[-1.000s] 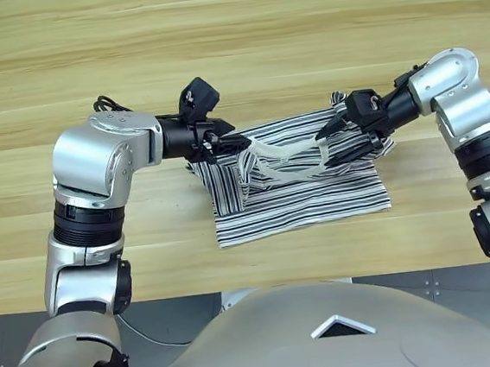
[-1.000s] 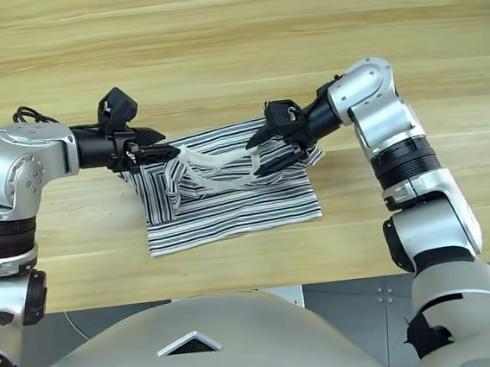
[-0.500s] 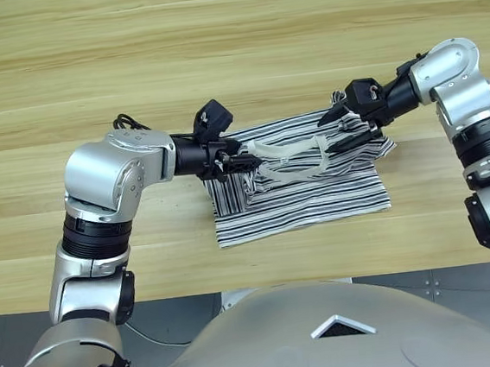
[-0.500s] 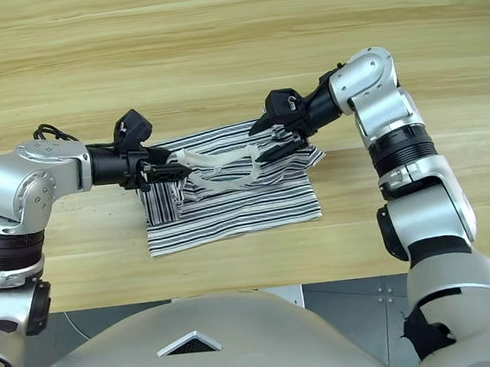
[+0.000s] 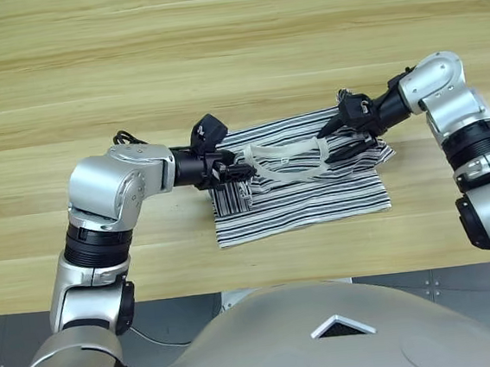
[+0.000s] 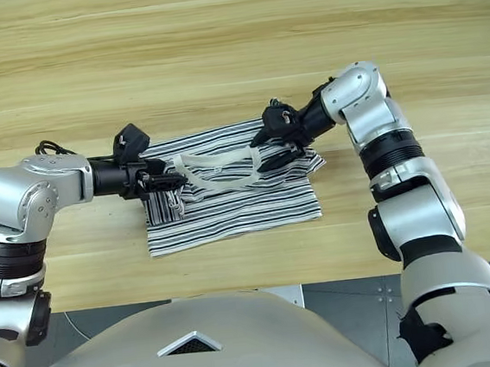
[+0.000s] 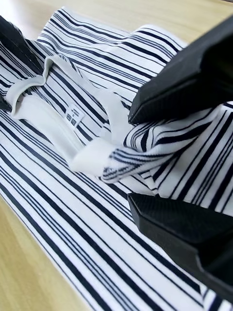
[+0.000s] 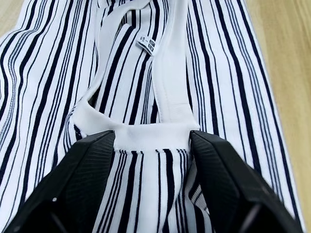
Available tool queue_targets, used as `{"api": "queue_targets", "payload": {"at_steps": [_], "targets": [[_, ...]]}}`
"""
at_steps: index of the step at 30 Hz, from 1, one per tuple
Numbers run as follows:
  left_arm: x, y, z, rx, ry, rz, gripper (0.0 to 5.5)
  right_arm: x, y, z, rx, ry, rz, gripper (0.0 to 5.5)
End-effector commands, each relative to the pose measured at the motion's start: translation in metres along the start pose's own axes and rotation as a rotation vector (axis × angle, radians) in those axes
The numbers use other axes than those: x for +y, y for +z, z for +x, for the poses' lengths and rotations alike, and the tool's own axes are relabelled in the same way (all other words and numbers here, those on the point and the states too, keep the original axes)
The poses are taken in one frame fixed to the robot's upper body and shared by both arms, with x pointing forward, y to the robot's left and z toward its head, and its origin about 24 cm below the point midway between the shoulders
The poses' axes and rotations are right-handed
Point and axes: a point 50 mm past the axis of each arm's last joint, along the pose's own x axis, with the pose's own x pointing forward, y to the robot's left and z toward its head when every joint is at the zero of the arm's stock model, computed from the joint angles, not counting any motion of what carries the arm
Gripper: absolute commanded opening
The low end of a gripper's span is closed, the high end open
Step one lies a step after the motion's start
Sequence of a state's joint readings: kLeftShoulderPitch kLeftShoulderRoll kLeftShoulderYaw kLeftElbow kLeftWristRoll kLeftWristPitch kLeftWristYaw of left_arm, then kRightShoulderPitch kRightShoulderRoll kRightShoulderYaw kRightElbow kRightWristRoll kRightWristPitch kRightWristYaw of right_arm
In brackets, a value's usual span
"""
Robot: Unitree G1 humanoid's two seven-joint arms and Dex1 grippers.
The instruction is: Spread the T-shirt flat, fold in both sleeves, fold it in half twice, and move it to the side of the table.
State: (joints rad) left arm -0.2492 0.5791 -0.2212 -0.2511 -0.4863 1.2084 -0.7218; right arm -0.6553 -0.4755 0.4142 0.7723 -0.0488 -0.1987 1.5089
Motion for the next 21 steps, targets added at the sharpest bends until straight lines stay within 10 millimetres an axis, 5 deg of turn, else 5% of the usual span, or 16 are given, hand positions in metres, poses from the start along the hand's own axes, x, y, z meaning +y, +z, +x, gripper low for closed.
{"api": "queue_targets", "payload": {"at_steps": [1,4,16,21], "targets": [[0.0018,-0.0014,-0.0036,-0.001,0.024,0.006,2.64,-0.0053,0.0045,-0.0030,0.021,-0.018,-0.037,2.88],[0.0011,-0.0019,-0.0039,-0.001,0.022,0.005,2.64,-0.0056,0.0042,-0.0035,0.028,-0.020,-0.042,2.88],[-0.0030,-0.0010,-0.0042,-0.017,0.011,0.015,0.43,-0.0049,0.0035,-0.0038,0.036,-0.021,-0.052,0.42],[-0.0032,0.0000,-0.0053,-0.023,0.014,0.020,0.12,-0.0042,0.0028,-0.0035,0.036,-0.019,-0.050,0.11]]}}
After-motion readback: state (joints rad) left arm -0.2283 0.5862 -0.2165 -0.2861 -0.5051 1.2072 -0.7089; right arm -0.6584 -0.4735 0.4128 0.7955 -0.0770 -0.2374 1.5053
